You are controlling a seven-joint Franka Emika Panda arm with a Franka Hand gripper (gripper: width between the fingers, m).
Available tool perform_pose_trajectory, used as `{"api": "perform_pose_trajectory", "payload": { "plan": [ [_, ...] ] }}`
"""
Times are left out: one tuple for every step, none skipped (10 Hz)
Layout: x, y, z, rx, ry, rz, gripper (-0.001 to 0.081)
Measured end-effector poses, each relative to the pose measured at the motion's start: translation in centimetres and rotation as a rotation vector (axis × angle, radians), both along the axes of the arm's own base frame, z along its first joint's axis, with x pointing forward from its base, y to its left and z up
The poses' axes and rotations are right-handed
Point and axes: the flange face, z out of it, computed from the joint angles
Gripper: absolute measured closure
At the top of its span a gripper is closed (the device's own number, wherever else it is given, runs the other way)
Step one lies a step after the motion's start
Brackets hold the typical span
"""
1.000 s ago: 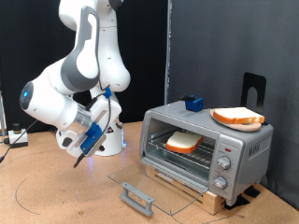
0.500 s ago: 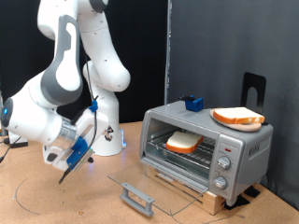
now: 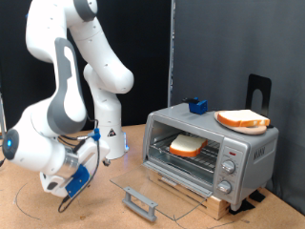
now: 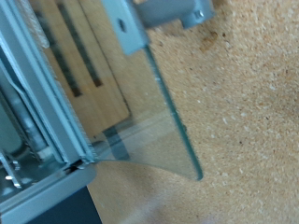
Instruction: Make a piece of toast with the oven
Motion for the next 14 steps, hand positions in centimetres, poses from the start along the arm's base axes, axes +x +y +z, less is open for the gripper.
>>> {"api": "perform_pose_trajectory", "payload": {
  "plan": [
    [-0.2,0.9,-1.2,0.018,0.014,0.026,-0.0001],
    [-0.6,1.8,-2.0,0.037,0.024,0.053,-0.0001],
    [-1.2,2.8,-2.6,0.056,0.031,0.078,-0.0001],
    [-1.9,3.8,-3.0,0.077,0.035,0.099,-0.0001],
    [-2.5,4.9,-3.3,0.096,0.036,0.122,-0.0001],
    [-2.9,5.9,-3.4,0.107,0.03,0.133,-0.0001],
    [-3.2,6.9,-3.3,0.115,0.023,0.136,-0.0001],
    [-3.3,7.7,-3.1,0.124,0.013,0.13,-0.0001],
    [-3.4,8.1,-2.7,0.127,0.004,0.118,-0.0001],
    [-3.3,8.3,-2.1,0.14,-0.002,0.101,-0.0001],
    [-3.3,8.3,-1.2,0.178,-0.013,0.093,-0.0001],
    [-3.4,7.9,-0.1,0.224,-0.041,0.083,-0.0001],
    [-3.5,7.5,1.1,0.262,-0.059,0.074,-0.0001],
    [-3.4,7.1,2.3,0.283,-0.068,0.068,-0.0001]
  ]
}}
